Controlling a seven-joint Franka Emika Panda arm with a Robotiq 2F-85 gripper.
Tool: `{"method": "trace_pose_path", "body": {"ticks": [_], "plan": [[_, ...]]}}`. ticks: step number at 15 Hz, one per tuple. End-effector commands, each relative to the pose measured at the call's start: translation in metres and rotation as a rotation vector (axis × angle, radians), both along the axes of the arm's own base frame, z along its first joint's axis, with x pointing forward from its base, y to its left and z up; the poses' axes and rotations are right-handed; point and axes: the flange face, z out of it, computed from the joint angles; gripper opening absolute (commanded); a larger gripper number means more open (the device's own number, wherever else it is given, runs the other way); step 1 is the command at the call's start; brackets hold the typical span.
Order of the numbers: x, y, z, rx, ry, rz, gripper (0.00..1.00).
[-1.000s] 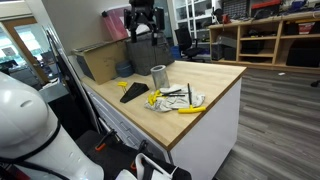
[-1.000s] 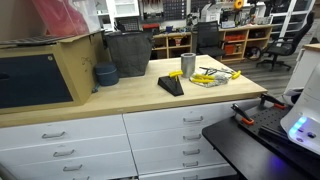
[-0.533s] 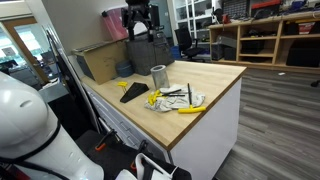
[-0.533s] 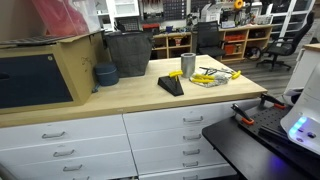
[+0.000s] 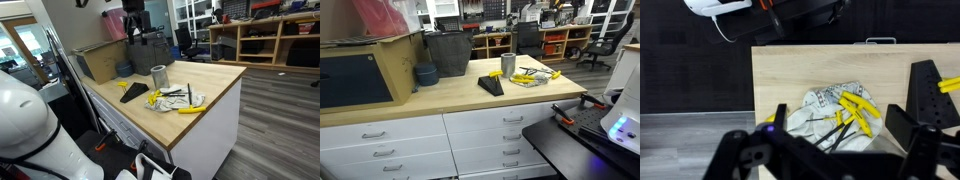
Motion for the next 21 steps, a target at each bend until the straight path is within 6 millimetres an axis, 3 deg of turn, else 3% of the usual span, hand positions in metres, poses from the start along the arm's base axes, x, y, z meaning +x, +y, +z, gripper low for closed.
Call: {"method": "trace_pose_path", "body": {"ticks": [1, 6, 7, 8, 11, 14, 17, 21], "plan": [[0.012, -0.015, -0.028, -0.014, 0.086, -0.124, 1.0], [0.019, -0.049, -0.077, -0.044, 0.204, -0.297, 1.0], [0.019, -0.053, -0.074, -0.015, 0.209, -0.284, 1.0], [0.013, -0.045, -0.075, -0.02, 0.194, -0.259, 1.0], [0.016, -0.053, -0.083, -0.017, 0.21, -0.275, 1.0], [0.023, -0.045, -0.083, -0.05, 0.207, -0.307, 1.0], [0.033, -0.035, -0.109, -0.103, 0.223, -0.391, 1.0], [0.046, -0.027, -0.159, -0.193, 0.264, -0.51, 1.0]]}}
